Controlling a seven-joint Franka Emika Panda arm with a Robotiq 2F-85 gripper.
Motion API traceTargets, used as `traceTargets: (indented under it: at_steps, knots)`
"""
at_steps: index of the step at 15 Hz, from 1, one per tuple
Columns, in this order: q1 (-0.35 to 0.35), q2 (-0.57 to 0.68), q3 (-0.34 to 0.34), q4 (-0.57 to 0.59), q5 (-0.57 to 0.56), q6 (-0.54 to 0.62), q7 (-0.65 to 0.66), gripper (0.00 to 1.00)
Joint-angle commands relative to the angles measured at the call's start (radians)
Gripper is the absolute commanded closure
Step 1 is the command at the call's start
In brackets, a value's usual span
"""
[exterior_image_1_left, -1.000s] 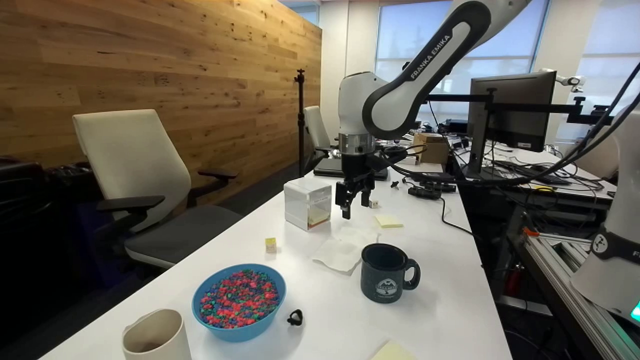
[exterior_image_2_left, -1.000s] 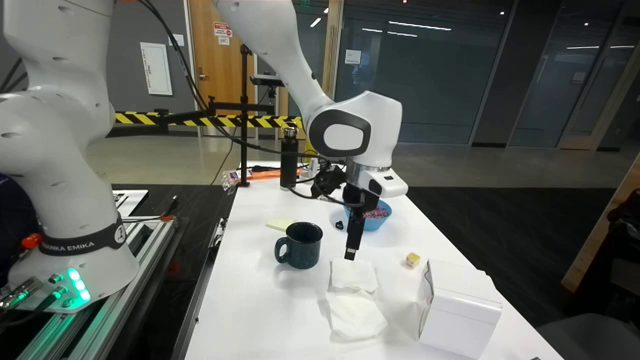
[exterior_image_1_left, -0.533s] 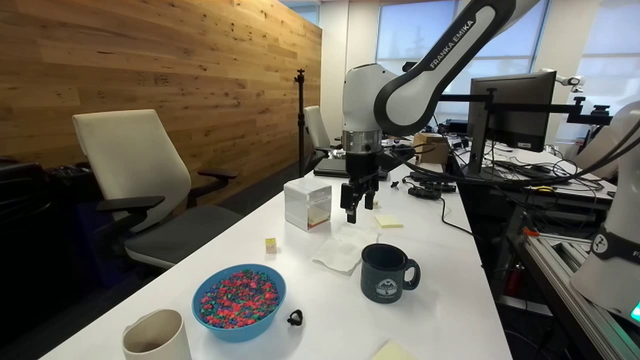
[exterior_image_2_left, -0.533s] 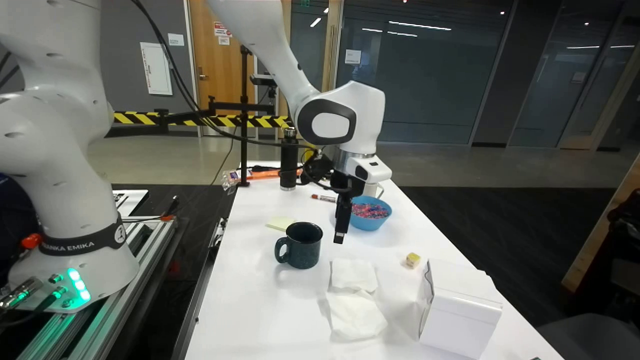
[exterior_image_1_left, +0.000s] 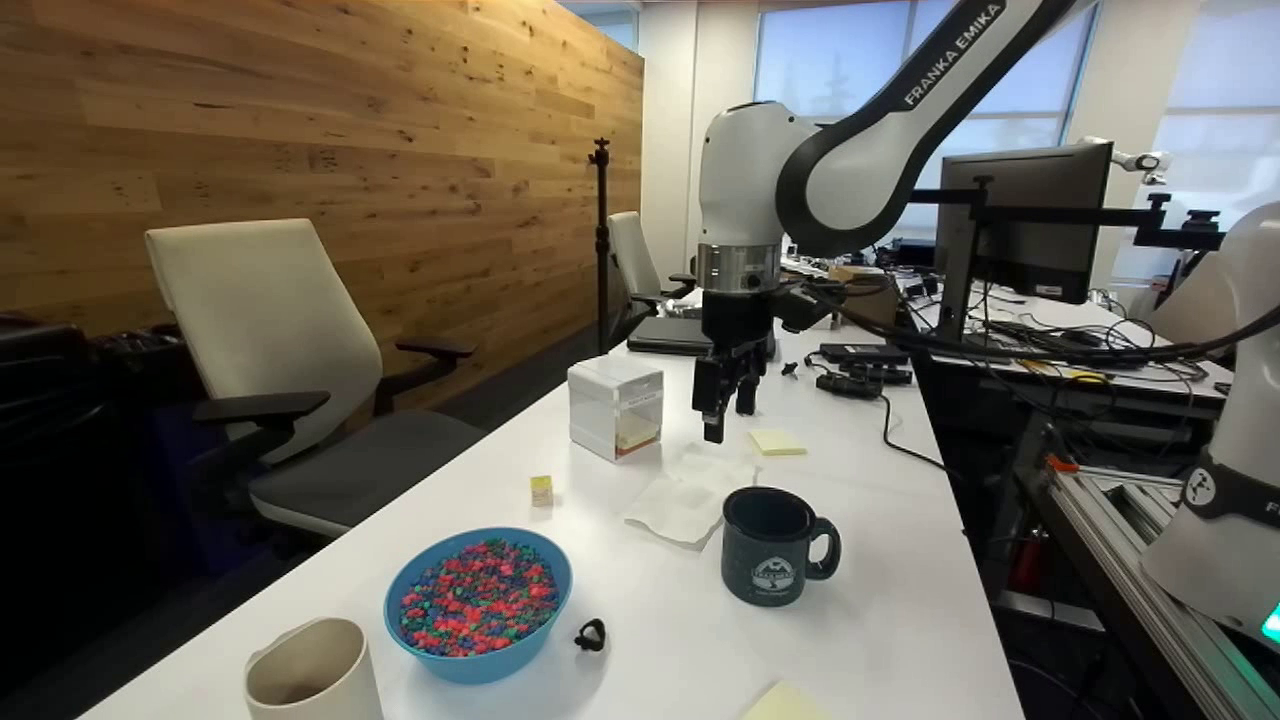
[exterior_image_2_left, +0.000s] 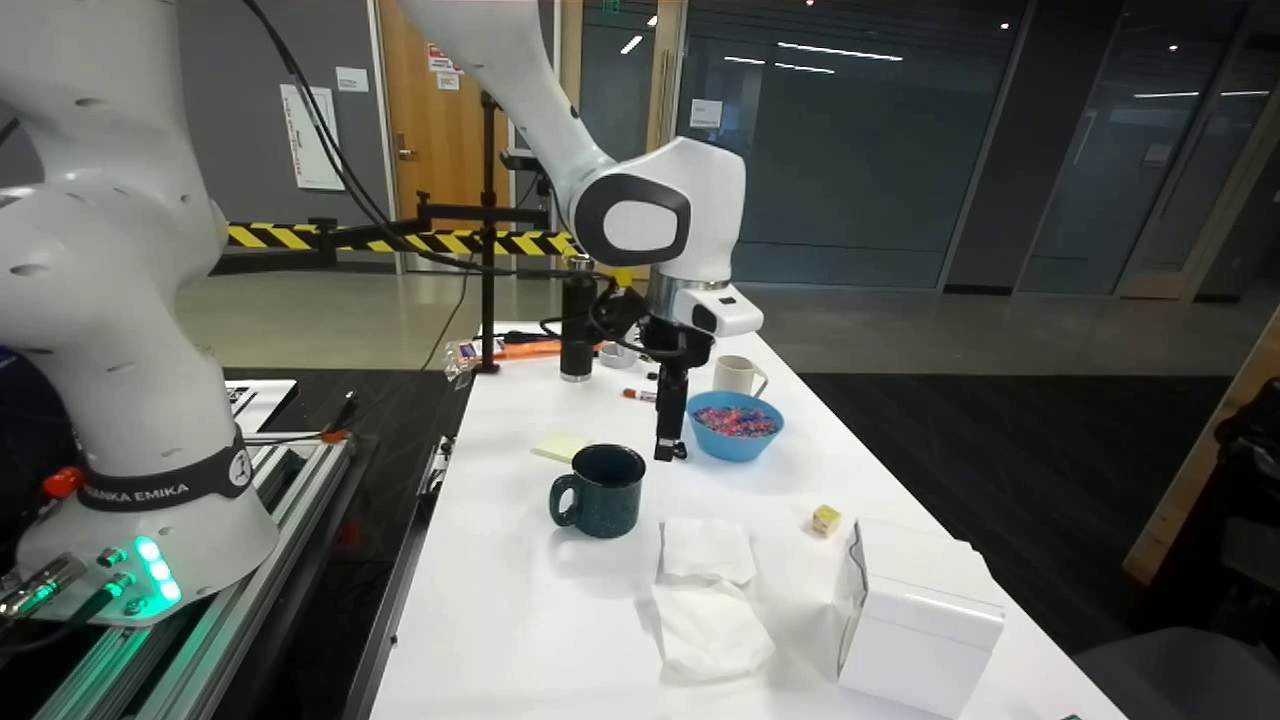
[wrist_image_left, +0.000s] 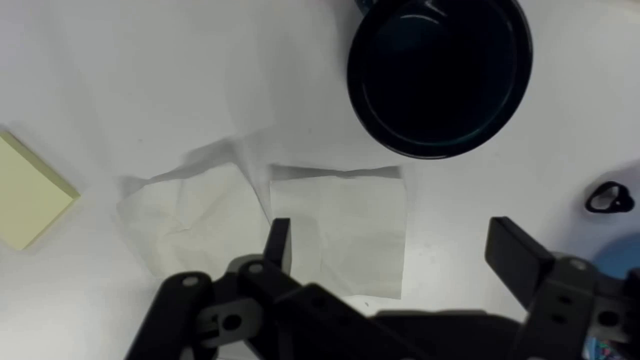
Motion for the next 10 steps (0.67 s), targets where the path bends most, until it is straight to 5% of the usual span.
traceTargets:
  at_steps: [1, 10]
  knots:
    - [0.003, -0.044, 0.018, -0.031, -0.007, -0.015, -0.022, 0.0]
    - [0.013, -0.057, 0.043, -0.028, -0.014, -0.016, -0.05, 0.0]
